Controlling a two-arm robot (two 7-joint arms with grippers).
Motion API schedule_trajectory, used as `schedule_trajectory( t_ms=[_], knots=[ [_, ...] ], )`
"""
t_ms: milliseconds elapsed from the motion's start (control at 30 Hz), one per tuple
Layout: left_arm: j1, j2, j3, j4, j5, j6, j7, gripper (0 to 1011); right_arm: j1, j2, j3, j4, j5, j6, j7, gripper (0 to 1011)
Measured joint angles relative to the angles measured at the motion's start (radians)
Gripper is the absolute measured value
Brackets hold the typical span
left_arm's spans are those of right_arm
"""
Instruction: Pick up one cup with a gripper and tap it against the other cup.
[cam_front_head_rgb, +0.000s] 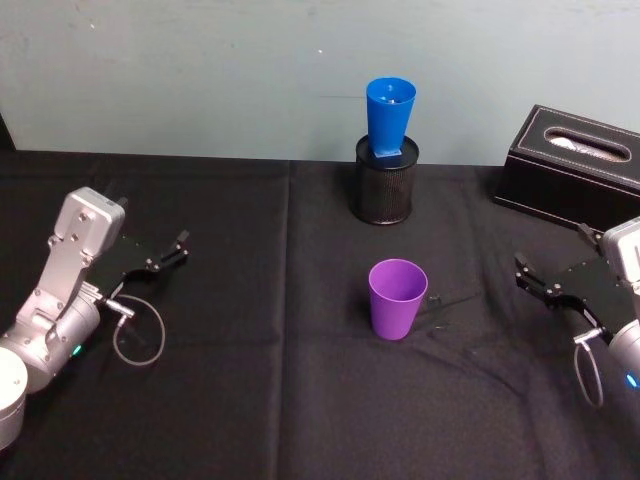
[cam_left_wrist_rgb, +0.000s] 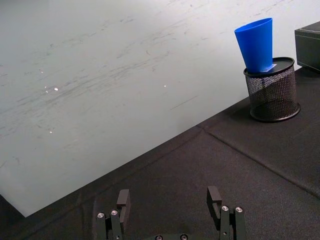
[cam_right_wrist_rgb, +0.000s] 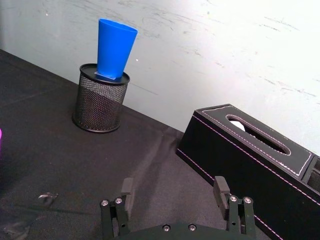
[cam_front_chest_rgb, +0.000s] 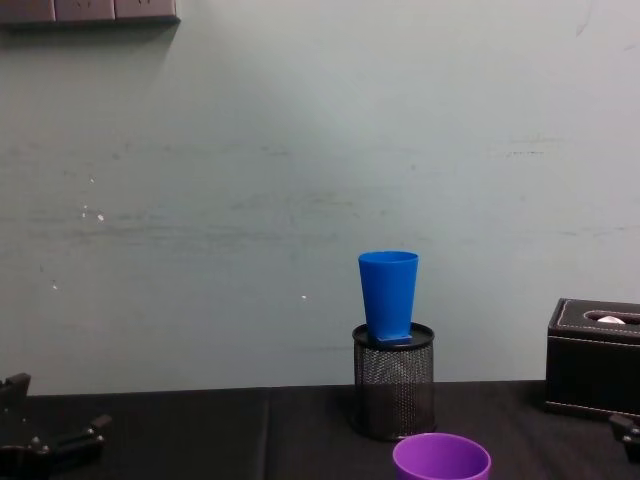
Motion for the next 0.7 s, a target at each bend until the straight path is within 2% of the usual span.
schedule_trajectory(
  t_ms=[700],
  knots=[
    [0.0, 0.0, 0.0, 0.0, 0.0, 0.0, 0.0, 1005, 0.0, 0.0, 0.0, 0.0, 0.0, 0.0, 0.0, 1002]
  ],
)
